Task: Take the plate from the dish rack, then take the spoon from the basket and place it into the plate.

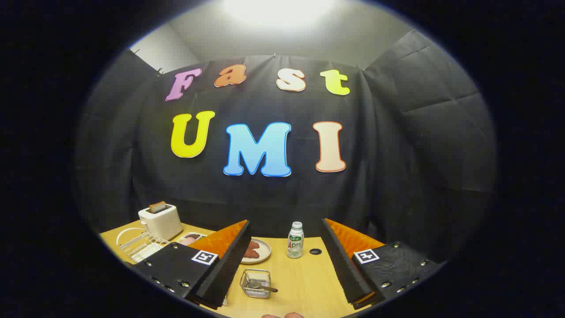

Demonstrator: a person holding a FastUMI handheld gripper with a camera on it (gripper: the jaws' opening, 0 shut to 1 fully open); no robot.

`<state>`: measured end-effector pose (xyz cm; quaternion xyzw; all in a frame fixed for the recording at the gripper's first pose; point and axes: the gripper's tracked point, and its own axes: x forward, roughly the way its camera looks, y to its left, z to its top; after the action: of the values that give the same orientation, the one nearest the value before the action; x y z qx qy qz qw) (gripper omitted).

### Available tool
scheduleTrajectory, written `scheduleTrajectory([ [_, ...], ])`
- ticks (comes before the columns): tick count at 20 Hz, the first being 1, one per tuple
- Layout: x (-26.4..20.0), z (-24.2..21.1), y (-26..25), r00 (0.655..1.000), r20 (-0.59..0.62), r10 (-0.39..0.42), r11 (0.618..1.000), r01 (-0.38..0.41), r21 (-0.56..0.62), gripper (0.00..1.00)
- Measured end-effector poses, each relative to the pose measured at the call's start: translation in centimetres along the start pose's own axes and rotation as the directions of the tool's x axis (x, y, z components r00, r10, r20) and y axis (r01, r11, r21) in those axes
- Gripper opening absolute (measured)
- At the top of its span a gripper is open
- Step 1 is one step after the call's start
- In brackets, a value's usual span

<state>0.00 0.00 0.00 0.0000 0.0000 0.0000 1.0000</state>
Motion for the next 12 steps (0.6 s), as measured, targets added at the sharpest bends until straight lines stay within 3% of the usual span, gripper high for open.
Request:
scheduleTrajectory([
  [4,0.3,3.5,2.7,0.999,0.032,0.025,1.000,-0.025,0.001,0.96],
  [12,0.3,3.3,4.6,1.000,-0.010,0.020,1.000,-0.019,0.019,0.96],
])
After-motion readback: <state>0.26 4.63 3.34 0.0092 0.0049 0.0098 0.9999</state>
